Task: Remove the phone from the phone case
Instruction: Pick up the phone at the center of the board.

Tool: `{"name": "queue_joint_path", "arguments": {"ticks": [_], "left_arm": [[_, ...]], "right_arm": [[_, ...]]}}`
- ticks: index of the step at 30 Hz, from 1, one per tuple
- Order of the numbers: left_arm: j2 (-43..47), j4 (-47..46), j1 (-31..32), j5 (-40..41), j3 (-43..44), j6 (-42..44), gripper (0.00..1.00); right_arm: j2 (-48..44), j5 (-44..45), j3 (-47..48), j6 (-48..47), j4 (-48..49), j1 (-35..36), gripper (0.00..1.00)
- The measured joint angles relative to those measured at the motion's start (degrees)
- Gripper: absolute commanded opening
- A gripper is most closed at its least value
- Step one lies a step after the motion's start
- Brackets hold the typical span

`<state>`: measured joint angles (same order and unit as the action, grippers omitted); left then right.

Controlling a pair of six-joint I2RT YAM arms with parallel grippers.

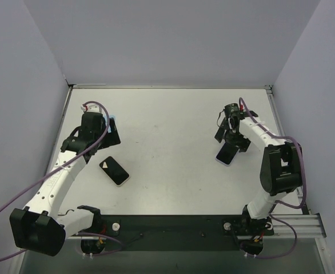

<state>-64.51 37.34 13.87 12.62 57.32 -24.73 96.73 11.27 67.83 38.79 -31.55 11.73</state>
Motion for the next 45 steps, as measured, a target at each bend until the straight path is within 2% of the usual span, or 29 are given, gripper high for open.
{"name": "queue_joint_path", "arguments": {"ticks": [8, 16, 23, 24, 25, 27, 28, 31, 37, 40, 45], "left_arm": [[-1.7, -0.31, 0.0, -2.08, -0.02, -0.24, 0.92], [-1.81, -0.7, 0.02, -3.48, -0.02, -0.55, 0.92], [-2.03, -0.7, 0.02, -4.22, -0.02, -1.31, 0.91], [-2.1, -0.7, 0.02, -4.35, 0.0, -1.62, 0.91], [-2.16, -0.7, 0.02, -4.39, -0.02, -1.81, 0.91], [-2.29, -0.68, 0.02, -4.39, 0.0, -2.34, 0.92], [-2.45, -0.61, 0.02, -4.35, 0.07, -2.93, 0.92], [-3.85, 1.07, 0.02, -4.31, 1.57, -4.11, 0.92], [-5.38, 2.27, 0.02, -5.92, 3.91, -5.46, 0.93], [-5.97, 1.64, 0.0, -10.34, 3.89, -7.04, 0.93], [-8.59, -4.15, -1.84, -22.16, 1.4, -12.61, 0.93]], "right_arm": [[3.5, -7.15, -1.95, -3.32, 1.31, -5.22, 1.0], [6.29, -13.7, -4.33, -5.49, 4.66, -6.38, 0.99], [6.34, -14.75, -4.59, -5.95, 5.03, -6.01, 0.9], [6.34, -14.95, -4.59, -5.99, 5.05, -6.01, 0.88], [6.34, -15.04, -4.61, -5.99, 5.03, -6.01, 0.75], [6.36, -15.17, -4.66, -6.32, 5.01, -5.79, 0.57], [6.36, -15.32, -4.81, -6.36, 5.07, -5.79, 0.44], [6.27, -15.54, -5.01, -7.02, 5.53, -5.73, 0.26], [5.97, -15.26, -5.16, -9.31, 6.93, -3.19, 0.07], [5.9, -15.85, -5.09, -10.43, 7.91, 1.4, 0.06], [5.88, -25.27, -4.66, -12.33, 11.54, 13.14, 0.04]]}}
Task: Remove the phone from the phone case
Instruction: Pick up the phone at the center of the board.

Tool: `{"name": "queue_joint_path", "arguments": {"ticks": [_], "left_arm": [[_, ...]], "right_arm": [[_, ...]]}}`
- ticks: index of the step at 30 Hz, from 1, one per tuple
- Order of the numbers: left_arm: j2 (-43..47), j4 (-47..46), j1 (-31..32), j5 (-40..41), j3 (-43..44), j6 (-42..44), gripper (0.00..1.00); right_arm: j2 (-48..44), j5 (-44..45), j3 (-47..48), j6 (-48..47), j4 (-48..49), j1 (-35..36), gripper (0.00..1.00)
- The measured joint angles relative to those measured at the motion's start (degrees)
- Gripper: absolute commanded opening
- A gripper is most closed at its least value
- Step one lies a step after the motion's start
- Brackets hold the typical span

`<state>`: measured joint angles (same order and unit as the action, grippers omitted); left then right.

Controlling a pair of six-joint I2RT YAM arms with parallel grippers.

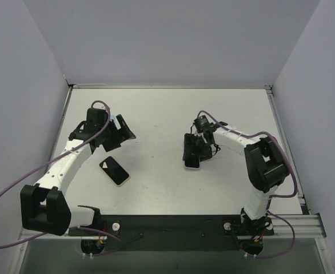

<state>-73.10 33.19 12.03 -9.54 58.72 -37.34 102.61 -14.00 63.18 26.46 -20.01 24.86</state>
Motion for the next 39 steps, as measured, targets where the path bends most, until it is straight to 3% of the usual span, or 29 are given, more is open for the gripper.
{"name": "queue_joint_path", "arguments": {"ticks": [10, 20, 27, 31, 38, 39], "left_arm": [[-13.94, -12.52, 0.26, -15.21, -7.43, -10.36, 0.85], [-22.32, -23.87, 4.2, -22.75, -9.92, -17.79, 0.87], [-25.86, -32.22, 9.4, -25.94, -10.12, -23.34, 0.81], [-27.91, -36.26, 10.14, -26.86, -10.12, -25.7, 0.73], [-29.42, -39.98, 11.65, -27.3, -10.12, -28.52, 0.42], [-29.46, -40.48, 11.82, -27.3, -10.12, -28.61, 0.34]], "right_arm": [[-0.13, -12.81, 2.51, -1.95, 4.02, 12.74, 0.0], [-0.52, -15.45, 2.43, -0.76, 6.27, 14.21, 0.0], [-0.52, -15.47, 2.45, -0.04, 6.45, 14.43, 0.0], [-0.52, -15.47, 2.45, 0.37, 6.56, 14.78, 0.0], [-0.52, -15.56, 2.49, 1.03, 6.75, 14.99, 0.0], [-0.52, -15.78, 2.49, 1.4, 6.99, 15.06, 0.0]]}}
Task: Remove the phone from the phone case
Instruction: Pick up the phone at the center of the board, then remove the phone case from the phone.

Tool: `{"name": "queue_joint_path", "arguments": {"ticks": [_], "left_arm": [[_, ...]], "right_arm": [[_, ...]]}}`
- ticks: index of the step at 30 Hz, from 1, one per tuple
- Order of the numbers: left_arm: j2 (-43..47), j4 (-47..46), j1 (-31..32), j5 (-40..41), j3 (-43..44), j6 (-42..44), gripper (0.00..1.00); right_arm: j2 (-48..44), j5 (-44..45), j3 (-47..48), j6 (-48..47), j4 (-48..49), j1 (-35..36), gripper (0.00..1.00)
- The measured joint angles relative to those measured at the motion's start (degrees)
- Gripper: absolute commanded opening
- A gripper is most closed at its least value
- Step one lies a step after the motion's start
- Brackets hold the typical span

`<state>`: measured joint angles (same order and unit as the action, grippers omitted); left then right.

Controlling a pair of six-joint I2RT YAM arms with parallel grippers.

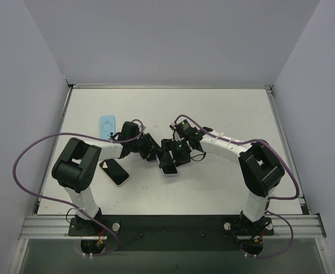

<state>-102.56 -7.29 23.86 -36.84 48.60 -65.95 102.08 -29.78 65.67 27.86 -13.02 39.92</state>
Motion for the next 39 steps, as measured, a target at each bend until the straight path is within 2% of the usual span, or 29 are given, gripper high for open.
{"name": "queue_joint_path", "arguments": {"ticks": [2, 5, 6, 7, 8, 9, 10, 11, 15, 18, 25, 26, 30, 35, 39], "left_arm": [[-0.02, -0.5, 0.24, 0.17, 0.0, 0.09, 0.28], [-0.02, -0.55, 0.26, 0.46, 0.02, 0.94, 0.1], [-0.02, -0.48, 0.15, 0.42, 0.02, 1.29, 0.0], [-0.02, -0.48, 0.13, 0.46, 0.07, 1.29, 0.0], [-0.02, -0.48, 0.13, 0.48, 0.13, 1.49, 0.0], [-0.02, -0.44, 0.13, 0.44, 0.15, 1.64, 0.0], [-0.02, -0.39, 0.13, 0.42, 0.17, 1.73, 0.0], [0.0, -0.39, 0.11, 0.42, 0.2, 1.79, 0.0], [0.61, -0.26, 0.04, 0.92, 0.2, 1.51, 0.0], [2.38, -0.48, 0.04, 0.79, 0.2, 1.05, 0.0], [6.84, -2.78, -0.35, 2.27, 1.49, -0.5, 0.0], [7.58, -2.64, -0.35, 3.04, 2.03, -0.24, 0.0], [11.19, -2.25, -0.26, 6.56, 4.44, 2.23, 0.0], [13.77, 4.11, -0.87, 8.7, 11.28, 8.07, 0.0], [14.01, -3.74, -3.63, 4.85, 9.68, 6.03, 0.0]], "right_arm": [[0.0, -0.37, 0.0, 0.76, 0.83, 0.09, 0.0], [0.0, -1.07, 0.0, 2.21, 1.86, 0.11, 0.0], [0.0, -1.49, -0.02, 2.67, 1.97, -0.11, 0.04], [0.0, -1.79, -0.02, 2.93, 2.1, -0.26, 0.17], [0.0, -1.77, -0.02, 3.23, 2.14, -0.26, 0.39], [0.0, -1.79, -0.02, 3.58, 2.12, -0.26, 0.8], [0.0, -1.86, -0.02, 3.87, 2.12, -0.28, 0.97], [0.0, -2.14, -0.02, 4.26, 2.23, -0.39, 1.0], [-1.33, -3.26, -0.76, 5.99, 3.89, -1.14, 1.0], [-5.99, -3.76, -3.43, 7.61, 5.09, -2.71, 1.0], [-21.66, -5.31, -9.99, 12.87, 9.6, -13.25, 0.99], [-22.77, -5.7, -10.95, 13.55, 10.56, -14.6, 0.95], [-23.98, -8.26, -15.54, 17.07, 15.98, -17.29, 0.88], [-23.98, -12.76, -22.6, 23.67, 25.94, -19.17, 0.88], [-23.98, -14.29, -23.78, 26.75, 30.97, -19.47, 0.87]]}}
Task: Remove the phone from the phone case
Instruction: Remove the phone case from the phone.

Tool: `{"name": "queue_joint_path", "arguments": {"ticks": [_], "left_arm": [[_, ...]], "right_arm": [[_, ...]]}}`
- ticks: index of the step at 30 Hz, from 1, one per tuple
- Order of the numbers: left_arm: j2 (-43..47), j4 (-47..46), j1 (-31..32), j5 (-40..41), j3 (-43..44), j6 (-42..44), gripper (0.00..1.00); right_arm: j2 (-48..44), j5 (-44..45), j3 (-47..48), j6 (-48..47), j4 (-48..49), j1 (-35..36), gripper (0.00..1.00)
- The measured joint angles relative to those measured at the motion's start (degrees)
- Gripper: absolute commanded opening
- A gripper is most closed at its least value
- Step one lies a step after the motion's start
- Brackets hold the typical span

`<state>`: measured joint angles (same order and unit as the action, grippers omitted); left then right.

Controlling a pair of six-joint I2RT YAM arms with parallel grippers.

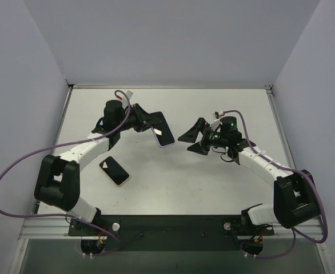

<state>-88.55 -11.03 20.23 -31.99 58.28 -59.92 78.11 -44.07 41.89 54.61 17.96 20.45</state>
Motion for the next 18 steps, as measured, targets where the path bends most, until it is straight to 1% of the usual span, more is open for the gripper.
{"name": "queue_joint_path", "arguments": {"ticks": [3, 7, 10, 11, 14, 18], "left_arm": [[-0.46, -4.35, -1.44, -2.05, -3.41, -3.1, 0.0], [-0.63, -7.69, -1.55, -4.13, -6.6, -6.16, 0.0], [-0.61, -9.66, -1.6, -5.31, -7.1, -7.32, 0.0], [-0.57, -10.19, -1.66, -5.55, -7.1, -7.45, 0.0], [-0.22, -11.69, -1.86, -5.88, -7.48, -7.96, 0.0], [0.52, -14.4, -2.34, -6.12, -9.31, -9.79, 0.0]], "right_arm": [[0.0, -0.81, 0.0, 1.07, 2.71, -0.15, 0.87], [0.0, -2.89, 0.0, 2.62, 5.7, -0.15, 0.87], [0.02, -4.17, 0.0, 3.78, 7.67, -0.15, 0.82], [0.07, -4.42, 0.0, 3.96, 8.0, -0.15, 0.78], [0.74, -5.18, 0.0, 5.27, 9.88, 0.04, 0.72], [2.32, -5.79, 0.0, 7.85, 13.6, 0.79, 0.68]]}}
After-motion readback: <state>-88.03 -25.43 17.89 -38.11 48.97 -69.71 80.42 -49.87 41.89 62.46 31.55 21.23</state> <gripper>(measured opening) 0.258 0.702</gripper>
